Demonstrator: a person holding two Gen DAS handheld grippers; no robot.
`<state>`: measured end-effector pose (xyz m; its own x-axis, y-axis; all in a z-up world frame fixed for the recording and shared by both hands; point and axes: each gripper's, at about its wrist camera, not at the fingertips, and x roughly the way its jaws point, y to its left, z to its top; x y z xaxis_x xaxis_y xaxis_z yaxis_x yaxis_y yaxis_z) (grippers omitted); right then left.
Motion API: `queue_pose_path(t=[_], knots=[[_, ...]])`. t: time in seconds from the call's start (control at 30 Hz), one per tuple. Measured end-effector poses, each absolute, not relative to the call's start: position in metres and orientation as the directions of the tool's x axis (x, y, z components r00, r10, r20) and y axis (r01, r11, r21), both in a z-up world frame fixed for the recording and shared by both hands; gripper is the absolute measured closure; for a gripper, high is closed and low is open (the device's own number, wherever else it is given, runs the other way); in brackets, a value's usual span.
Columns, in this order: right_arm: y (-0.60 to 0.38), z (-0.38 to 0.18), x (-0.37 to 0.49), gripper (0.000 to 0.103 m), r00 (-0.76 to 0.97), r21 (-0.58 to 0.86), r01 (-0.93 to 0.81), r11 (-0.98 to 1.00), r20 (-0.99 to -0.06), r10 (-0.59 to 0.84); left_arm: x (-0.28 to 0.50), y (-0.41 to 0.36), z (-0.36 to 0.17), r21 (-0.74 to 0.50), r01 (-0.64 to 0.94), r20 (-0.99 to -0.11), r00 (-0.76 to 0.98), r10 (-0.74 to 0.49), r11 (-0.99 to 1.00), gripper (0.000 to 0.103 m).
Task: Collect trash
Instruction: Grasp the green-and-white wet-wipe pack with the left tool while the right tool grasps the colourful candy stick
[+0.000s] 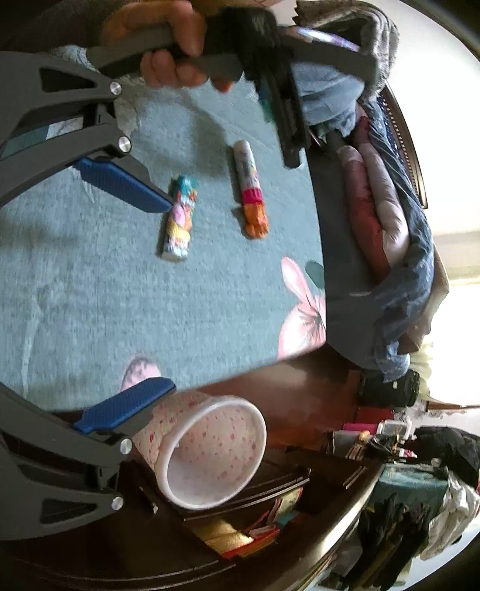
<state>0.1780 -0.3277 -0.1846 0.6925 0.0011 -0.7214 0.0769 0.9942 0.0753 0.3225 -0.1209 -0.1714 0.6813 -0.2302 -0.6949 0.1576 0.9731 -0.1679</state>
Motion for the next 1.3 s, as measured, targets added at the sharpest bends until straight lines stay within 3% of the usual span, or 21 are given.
queue_pose_path(t=[0.43,0.7,0.8,0.93,1.3], knots=[[-0.276,-0.220,0.231,0.006,0.580,0.143,0.054,0.988,-0.810,0.085,0.297,-0.078,-0.154,-0.157,0.144,-0.651,0.729,-0.212,0.977,0.016],[-0.257,-0.224,0.252,0.004,0.586,0.074,0.120,0.990,-0.811,-0.010,0.293,-0.063,-0.156,-0.168,0.157,-0.646,0.728,-0.229,0.973,0.016],[-0.251,-0.227,0.254,0.006,0.581,0.032,0.131,0.991,-0.812,-0.051,0.290,-0.056,-0.156,-0.158,0.152,-0.638,0.739,-0.218,0.976,0.016],[-0.247,-0.227,0.252,0.022,0.593,0.001,0.142,0.990,-0.801,-0.084,0.287,-0.047,-0.155,-0.154,0.139,-0.636,0.744,-0.205,0.978,0.016],[-0.241,-0.208,0.219,0.022,0.615,0.062,0.086,0.994,-0.788,-0.004,0.267,-0.028,-0.143,-0.145,0.105,-0.626,0.760,-0.173,0.984,0.016]])
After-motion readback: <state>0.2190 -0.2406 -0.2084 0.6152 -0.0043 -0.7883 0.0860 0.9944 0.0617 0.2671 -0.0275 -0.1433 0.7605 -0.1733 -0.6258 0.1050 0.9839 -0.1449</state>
